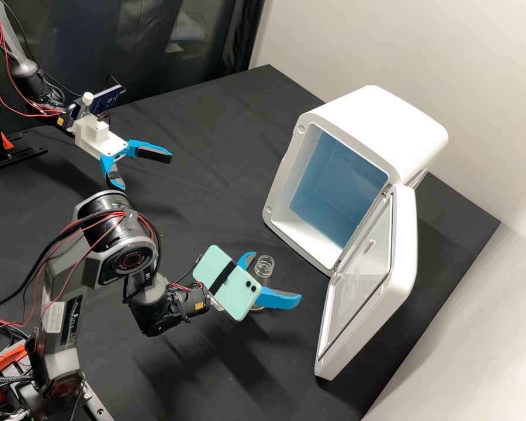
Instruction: Place the flask in the incubator
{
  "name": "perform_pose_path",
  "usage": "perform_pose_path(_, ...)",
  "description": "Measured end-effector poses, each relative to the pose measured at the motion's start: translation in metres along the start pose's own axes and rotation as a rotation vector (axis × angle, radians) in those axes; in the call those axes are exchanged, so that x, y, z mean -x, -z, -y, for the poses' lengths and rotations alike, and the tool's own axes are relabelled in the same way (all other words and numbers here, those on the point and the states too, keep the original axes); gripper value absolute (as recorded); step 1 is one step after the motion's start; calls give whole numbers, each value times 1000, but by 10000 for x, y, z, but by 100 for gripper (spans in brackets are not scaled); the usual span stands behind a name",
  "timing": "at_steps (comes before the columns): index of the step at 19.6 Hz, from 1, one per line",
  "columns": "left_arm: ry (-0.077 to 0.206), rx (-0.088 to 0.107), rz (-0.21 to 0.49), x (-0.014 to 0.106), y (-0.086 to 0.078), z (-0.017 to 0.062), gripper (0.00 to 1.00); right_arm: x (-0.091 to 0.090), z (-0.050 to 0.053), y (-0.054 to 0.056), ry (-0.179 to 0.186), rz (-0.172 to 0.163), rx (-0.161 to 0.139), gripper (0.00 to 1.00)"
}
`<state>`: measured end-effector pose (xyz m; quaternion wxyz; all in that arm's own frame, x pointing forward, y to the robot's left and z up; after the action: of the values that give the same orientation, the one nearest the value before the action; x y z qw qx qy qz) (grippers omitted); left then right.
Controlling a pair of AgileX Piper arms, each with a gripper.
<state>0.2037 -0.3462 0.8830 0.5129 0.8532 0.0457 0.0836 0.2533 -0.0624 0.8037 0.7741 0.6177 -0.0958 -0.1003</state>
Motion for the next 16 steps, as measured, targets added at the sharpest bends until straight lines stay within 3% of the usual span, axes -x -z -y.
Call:
perform_pose_path(1, 0, 0, 0, 0, 0, 0, 100, -11, 31, -6, 12, 2, -2, 100)
perform_pose_path(3, 0, 0, 0, 0, 0, 0, 100, -33, 89, -12, 34, 5, -35, 100)
perform_pose_path(7, -5, -3, 1, 3, -5, -11, 100, -105, 173, 82, 61, -31, -67, 100)
perform_pose_path(11, -9, -6, 2, 7, -11, -23, 100, -144, 272, 144, 94, -54, -67, 100)
perform_pose_path(15, -9, -6, 2, 7, -11, -23, 100, -146, 284, 147, 95, -57, -71, 100)
perform_pose_path(16, -9, -6, 2, 7, -11, -23, 100, -147, 283, 147, 94, -57, -71, 0)
